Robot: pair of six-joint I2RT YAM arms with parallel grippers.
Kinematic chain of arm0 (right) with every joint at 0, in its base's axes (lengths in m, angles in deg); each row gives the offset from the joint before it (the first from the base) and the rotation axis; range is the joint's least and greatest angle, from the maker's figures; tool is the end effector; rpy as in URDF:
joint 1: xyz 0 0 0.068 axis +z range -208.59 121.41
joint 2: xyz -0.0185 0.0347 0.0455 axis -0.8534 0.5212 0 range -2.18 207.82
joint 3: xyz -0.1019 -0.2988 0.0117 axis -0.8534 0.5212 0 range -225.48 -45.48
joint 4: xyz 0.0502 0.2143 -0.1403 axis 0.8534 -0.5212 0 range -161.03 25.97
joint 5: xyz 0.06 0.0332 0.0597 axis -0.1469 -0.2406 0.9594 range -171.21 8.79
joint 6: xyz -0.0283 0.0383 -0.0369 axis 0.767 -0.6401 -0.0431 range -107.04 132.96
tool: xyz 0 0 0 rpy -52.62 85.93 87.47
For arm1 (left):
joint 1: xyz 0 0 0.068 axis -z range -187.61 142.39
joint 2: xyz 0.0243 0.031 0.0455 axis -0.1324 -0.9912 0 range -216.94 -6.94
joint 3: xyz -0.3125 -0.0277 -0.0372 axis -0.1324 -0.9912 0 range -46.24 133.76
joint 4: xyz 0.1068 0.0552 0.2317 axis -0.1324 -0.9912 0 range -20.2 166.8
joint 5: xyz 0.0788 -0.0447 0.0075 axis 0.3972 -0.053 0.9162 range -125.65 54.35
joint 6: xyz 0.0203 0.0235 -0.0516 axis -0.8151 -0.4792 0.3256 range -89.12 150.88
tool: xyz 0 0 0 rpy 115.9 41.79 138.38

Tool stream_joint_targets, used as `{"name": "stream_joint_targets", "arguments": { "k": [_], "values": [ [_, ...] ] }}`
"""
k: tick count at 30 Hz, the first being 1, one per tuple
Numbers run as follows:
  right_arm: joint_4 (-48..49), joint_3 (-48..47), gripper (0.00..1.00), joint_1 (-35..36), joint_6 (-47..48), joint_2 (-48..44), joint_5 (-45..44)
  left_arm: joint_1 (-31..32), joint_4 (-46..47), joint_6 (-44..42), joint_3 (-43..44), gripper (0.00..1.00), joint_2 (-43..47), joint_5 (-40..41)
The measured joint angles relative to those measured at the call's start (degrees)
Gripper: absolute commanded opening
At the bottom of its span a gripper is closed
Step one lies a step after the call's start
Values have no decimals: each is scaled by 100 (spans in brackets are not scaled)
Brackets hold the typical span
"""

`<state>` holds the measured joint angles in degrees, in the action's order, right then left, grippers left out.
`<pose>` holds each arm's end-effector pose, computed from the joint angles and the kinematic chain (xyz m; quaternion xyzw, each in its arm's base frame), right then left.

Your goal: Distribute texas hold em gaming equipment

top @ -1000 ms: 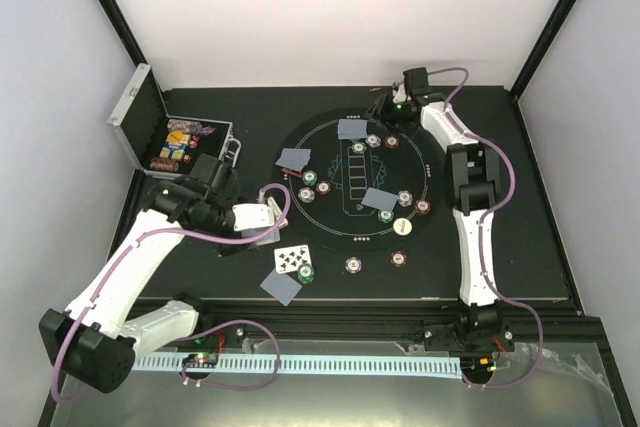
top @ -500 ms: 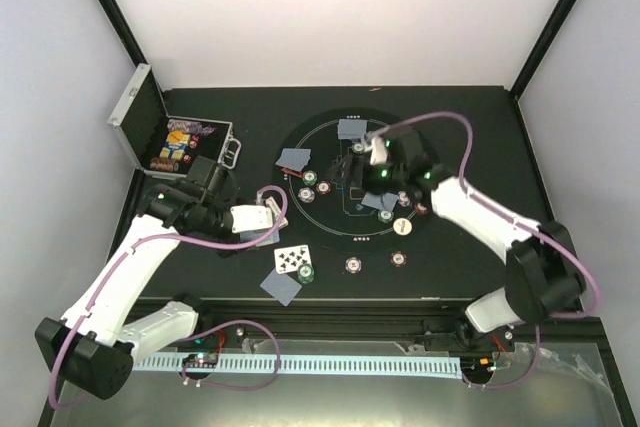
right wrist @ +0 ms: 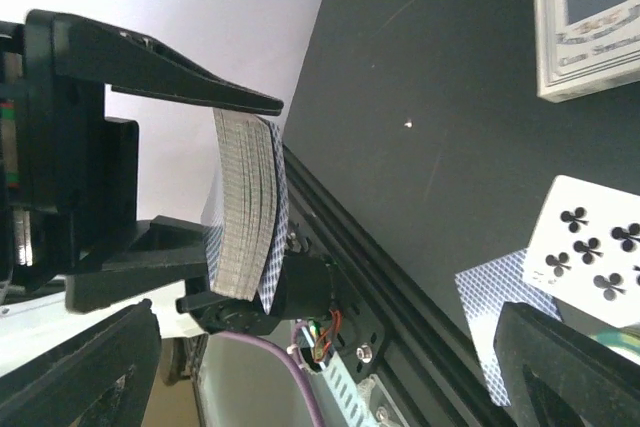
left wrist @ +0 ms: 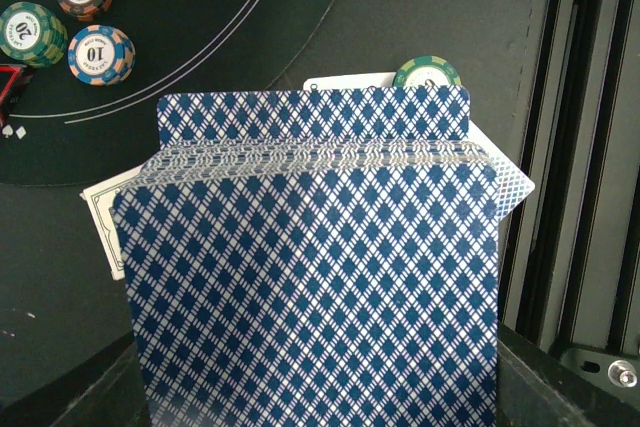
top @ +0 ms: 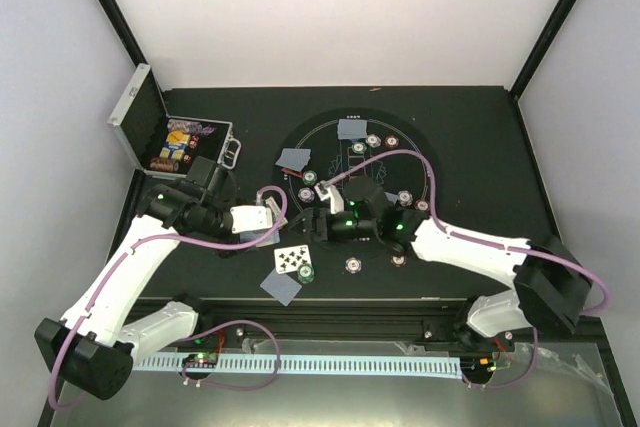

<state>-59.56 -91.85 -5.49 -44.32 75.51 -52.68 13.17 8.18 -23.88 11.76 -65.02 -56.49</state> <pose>0.1602 0.2490 0.2878 -0.0988 0.8298 0.5366 0.1173 0.1288 -0.0658 0.3271 0.6184 0.7436 -0.1169 0.2257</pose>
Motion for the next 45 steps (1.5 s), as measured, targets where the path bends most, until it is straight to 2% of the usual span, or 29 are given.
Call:
{"name": "stream_joint_targets", "arguments": {
  "k": [9, 23, 28, 39, 45],
  "values": [
    [601, -621, 94, 385, -199, 1233, 70, 2, -2, 0, 0, 2, 0, -11],
    [1659, -942, 94, 393, -640, 2157, 651, 13, -15, -4, 0, 2, -2, -9],
    [1733, -1200, 91, 393, -737, 2520, 817, 20, -17, -4, 0, 2, -4, -7],
    [1888, -1187, 80, 192, -697, 2581, 1075, 22, 17, -7, 0, 1, 0, 4],
    [1427, -1189, 76, 116, -304, 2337, 1047, 24, 4, -9, -2, 1, 2, 39]
  ]
}}
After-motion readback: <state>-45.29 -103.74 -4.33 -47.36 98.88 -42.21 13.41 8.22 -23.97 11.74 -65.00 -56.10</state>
